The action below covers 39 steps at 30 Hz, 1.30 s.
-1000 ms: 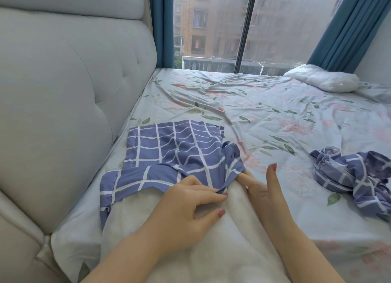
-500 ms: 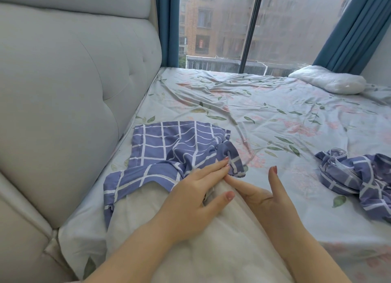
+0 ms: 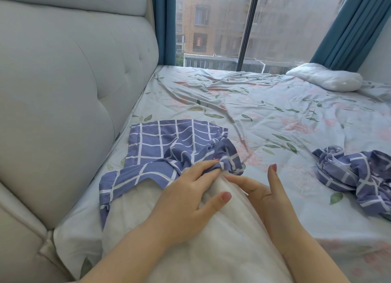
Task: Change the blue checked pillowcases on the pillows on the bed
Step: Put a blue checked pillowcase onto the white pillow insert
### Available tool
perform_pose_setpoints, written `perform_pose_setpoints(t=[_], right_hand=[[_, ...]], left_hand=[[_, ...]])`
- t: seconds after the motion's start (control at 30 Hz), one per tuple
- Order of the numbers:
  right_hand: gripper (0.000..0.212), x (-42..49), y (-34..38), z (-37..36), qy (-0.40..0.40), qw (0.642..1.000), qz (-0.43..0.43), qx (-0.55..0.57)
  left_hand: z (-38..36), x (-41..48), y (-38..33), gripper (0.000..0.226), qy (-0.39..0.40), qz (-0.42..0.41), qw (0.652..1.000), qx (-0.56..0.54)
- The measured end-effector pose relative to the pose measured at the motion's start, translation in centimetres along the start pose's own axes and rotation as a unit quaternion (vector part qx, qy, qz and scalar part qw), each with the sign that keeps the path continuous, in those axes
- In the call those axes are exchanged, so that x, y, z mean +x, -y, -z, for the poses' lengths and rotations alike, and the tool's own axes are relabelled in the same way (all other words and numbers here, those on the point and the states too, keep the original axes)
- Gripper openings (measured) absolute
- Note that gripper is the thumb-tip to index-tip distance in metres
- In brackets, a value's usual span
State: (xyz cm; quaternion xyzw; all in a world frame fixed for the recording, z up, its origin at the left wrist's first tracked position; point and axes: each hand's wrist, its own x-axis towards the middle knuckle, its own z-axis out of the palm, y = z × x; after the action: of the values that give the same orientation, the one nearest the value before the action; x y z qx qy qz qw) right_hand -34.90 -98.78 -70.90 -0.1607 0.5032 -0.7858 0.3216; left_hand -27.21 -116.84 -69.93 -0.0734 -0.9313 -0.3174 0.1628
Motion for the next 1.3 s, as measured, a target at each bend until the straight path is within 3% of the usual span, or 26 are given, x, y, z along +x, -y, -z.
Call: perform_pose_setpoints(t=[0.13, 0.37, 0.5, 0.6, 0.7, 0.8, 0.93, 1.03, 1.07, 1.2, 1.3], right_hand=[[0.09, 0.1, -0.2, 0.3, 0.018, 1.0, -0.011, -0.002], [0.108, 0.7, -0.1, -0.2, 0.037, 0.999, 0.007, -0.025], [0.123, 0.9, 0.5, -1.3, 0.025, 0.991, -0.053, 0.12], [0.127, 0.6, 0.5, -2.0, 0.035, 0.981, -0.095, 0.165], [0.112, -0.3, 0.4, -2.0, 0.108, 0.977, -0.032, 0.182], [0.104, -0.5, 0.2, -1.4, 0.062, 0.974, 0.01, 0.218], [0.09, 0.3, 0.7, -0.8, -0.044, 0.976, 0.004, 0.213], [0.067, 1.5, -0.1, 0.9, -0.277, 0.955, -0.037, 0.099], [0.059, 1.6, -0.2, 1.2, -0.32, 0.945, -0.048, 0.057], [0.039, 1.8, -0.7, 1.9, -0.388, 0.915, -0.003, -0.114], [0.02, 1.8, -0.2, 1.2, -0.347, 0.92, 0.068, -0.169]], left_hand=[[-0.3, 0.2, 0.1, 0.084, 0.007, 0.007, 1.0, -0.019], [-0.8, 0.6, -0.1, 0.079, 0.032, -0.021, 0.99, -0.138], [-0.6, 0.2, -0.5, 0.081, 0.078, -0.044, 0.982, -0.168], [-0.5, -0.1, -0.8, 0.078, 0.115, -0.065, 0.976, -0.174], [-0.4, 0.1, -0.7, 0.073, 0.087, -0.061, 0.974, -0.201], [0.0, 0.1, -0.8, 0.069, 0.054, -0.039, 0.978, -0.198], [0.0, -0.2, -0.8, 0.071, 0.082, -0.004, 0.972, -0.219], [-0.8, -0.6, -0.6, 0.09, 0.14, -0.043, 0.982, -0.123], [-1.0, -0.7, -0.5, 0.088, 0.149, -0.046, 0.983, -0.094], [0.3, -0.6, -0.2, 0.06, 0.065, 0.044, 0.978, -0.192], [2.4, -0.2, 2.0, 0.043, -0.063, 0.147, 0.967, -0.199]])
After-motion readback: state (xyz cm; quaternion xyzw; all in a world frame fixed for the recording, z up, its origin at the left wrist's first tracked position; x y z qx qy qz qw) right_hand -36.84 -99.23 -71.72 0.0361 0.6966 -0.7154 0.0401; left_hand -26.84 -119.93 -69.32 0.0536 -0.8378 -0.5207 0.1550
